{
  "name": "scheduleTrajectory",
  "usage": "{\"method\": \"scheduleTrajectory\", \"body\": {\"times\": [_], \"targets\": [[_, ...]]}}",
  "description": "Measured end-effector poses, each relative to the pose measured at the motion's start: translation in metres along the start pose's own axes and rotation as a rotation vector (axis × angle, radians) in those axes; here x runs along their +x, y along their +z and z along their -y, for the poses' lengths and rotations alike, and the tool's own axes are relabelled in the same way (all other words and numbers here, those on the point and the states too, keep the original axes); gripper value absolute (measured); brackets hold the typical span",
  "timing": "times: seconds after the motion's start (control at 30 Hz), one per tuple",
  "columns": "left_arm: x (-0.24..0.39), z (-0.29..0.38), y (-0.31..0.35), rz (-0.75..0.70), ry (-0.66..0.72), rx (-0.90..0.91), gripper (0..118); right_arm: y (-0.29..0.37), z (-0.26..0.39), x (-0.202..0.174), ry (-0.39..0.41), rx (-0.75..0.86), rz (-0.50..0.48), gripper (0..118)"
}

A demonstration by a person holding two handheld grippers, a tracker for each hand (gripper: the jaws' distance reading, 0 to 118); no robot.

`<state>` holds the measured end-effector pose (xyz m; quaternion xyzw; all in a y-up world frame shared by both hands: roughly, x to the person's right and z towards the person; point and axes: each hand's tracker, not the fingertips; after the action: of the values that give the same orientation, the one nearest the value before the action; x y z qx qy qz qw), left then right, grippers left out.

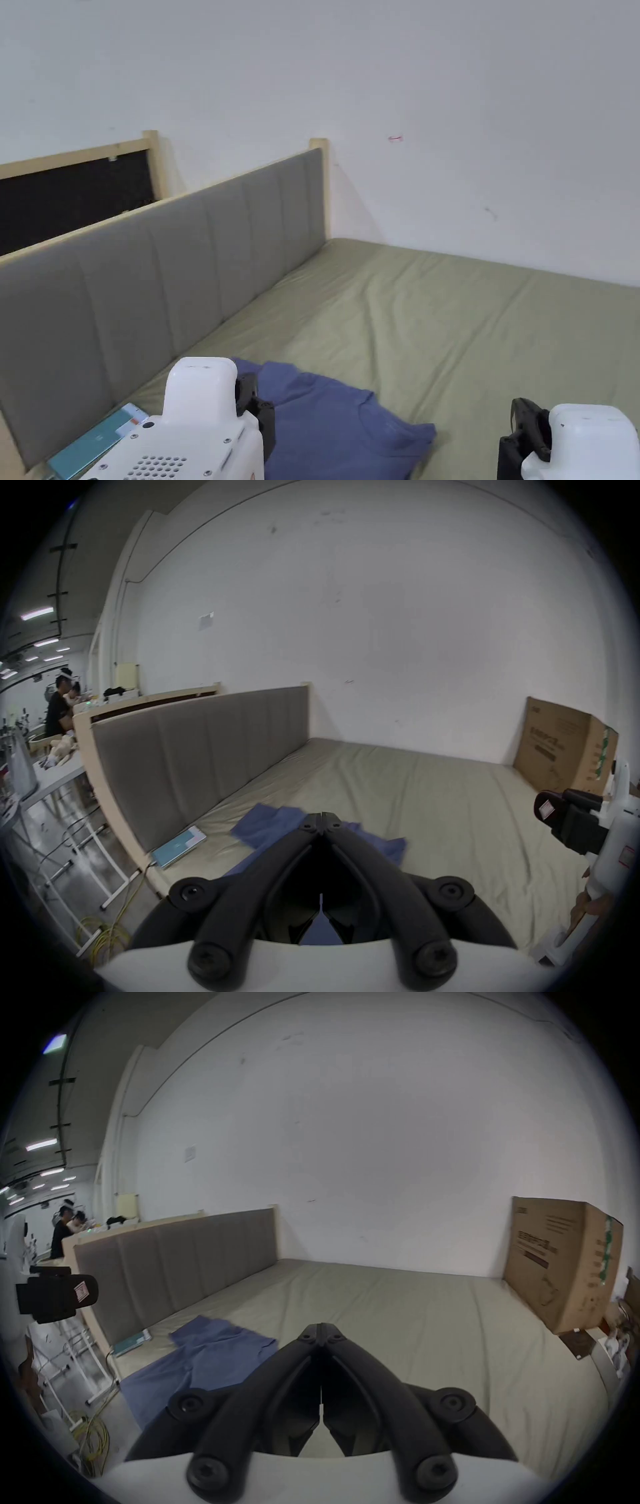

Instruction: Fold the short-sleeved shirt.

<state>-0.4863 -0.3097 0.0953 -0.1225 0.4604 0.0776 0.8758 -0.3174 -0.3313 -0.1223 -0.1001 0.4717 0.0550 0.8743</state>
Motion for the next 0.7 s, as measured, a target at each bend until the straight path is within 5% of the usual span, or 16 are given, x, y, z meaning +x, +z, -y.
{"method": "scheduleTrajectory", "body": {"times": [0.3, 0.37, 0.43, 0.57, 0.7], "targets": [[-0.009, 0.039, -0.085, 0.022, 0.014, -0.213, 2, -0.024, 0.012, -0.009, 0.022, -0.066, -0.028, 0], [-0.01, 0.056, -0.12, 0.065, 0.045, -0.344, 55, -0.033, 0.018, -0.006, 0.022, -0.099, -0.023, 0], [-0.009, 0.072, -0.149, 0.084, 0.066, -0.458, 89, -0.039, 0.024, -0.003, 0.027, -0.133, -0.021, 0], [-0.006, 0.109, -0.2, 0.061, 0.087, -0.555, 112, -0.052, 0.037, 0.001, 0.034, -0.194, -0.012, 0], [-0.002, 0.147, -0.235, -0.003, -0.014, -0.72, 113, -0.06, 0.044, 0.005, 0.032, -0.224, -0.004, 0]]}}
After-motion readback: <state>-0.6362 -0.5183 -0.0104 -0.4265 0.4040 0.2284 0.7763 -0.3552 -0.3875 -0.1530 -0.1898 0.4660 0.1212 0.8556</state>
